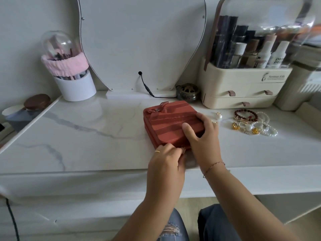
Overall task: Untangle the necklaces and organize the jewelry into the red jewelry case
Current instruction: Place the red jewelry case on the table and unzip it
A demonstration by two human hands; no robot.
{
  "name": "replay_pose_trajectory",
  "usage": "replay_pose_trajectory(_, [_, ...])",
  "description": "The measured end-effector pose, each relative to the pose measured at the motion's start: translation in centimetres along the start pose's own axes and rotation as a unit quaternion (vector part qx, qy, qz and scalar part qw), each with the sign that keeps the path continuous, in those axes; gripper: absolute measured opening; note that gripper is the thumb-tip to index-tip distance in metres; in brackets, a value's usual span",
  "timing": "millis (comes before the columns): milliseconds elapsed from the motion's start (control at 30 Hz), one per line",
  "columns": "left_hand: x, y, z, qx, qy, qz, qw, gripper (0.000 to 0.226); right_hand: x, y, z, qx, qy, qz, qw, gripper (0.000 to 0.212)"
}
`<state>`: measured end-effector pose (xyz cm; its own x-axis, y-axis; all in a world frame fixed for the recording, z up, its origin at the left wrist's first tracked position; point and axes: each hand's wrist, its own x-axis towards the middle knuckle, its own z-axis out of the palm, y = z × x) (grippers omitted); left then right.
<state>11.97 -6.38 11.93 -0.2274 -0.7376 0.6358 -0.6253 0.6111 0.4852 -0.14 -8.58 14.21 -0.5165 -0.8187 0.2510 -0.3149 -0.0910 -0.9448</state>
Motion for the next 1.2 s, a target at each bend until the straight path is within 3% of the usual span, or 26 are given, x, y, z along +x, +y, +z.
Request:
replay_pose_trajectory(133, [0.2, -0.5, -1.0, -0.011, -0.001, 0.026, 1.000, 0.033, -1.7, 0.6, -2.3, 0.027, -0.032, 0.010, 0.999, 0.062])
replay_pose_trajectory(333, [3.6, -2.0, -2.6, 0.016, 0.081, 0.012, 0.997, 0.034, -5.0, 0.5, -3.4, -0.163, -0.010, -0.043, 0.986, 0.031])
replay_pose_trajectory(433, [5.5, -2.9, -1.7, 0.002, -0.004, 0.034, 0.999, 0.043, -4.9, 0.8, -2.1, -0.248, -0.043, -0.057, 0.966, 0.028])
replay_pose_trajectory(533, [6.2, -3.5, -1.0, -0.014, -0.076, 0.046, 0.996, 0.053, -4.8, 1.2, -0.9, -0.247, -0.014, -0.080, 0.966, 0.018])
replay_pose_trajectory(767, [6.0, -4.2, -0.7, -0.017, -0.088, 0.062, 0.994, 0.064, -4.0, 2.1, -1.7, -0.210, -0.013, -0.143, 0.967, 0.012])
replay_pose_trajectory(867, [6.0, -4.5, -0.8, -0.008, -0.101, 0.069, 0.992, 0.067, -2.9, 2.2, -3.4, -0.244, -0.013, -0.166, 0.955, 0.010])
replay_pose_trajectory(1000, [6.2, -4.9, -0.8, -0.006, -0.100, 0.082, 0.992, 0.068, -0.2, 2.8, -6.3, -0.273, 0.019, -0.131, 0.953, 0.016])
replay_pose_trajectory(1067, [6.3, -5.0, -0.8, -0.008, -0.104, 0.088, 0.991, 0.067, 1.2, 3.0, -7.5, -0.275, -0.012, -0.122, 0.953, 0.017])
replay_pose_trajectory(1200, [6.6, -6.0, -1.6, -0.037, -0.140, 0.082, 0.986, 0.067, 1.4, 2.1, -8.3, -0.228, -0.151, -0.151, 0.950, 0.015])
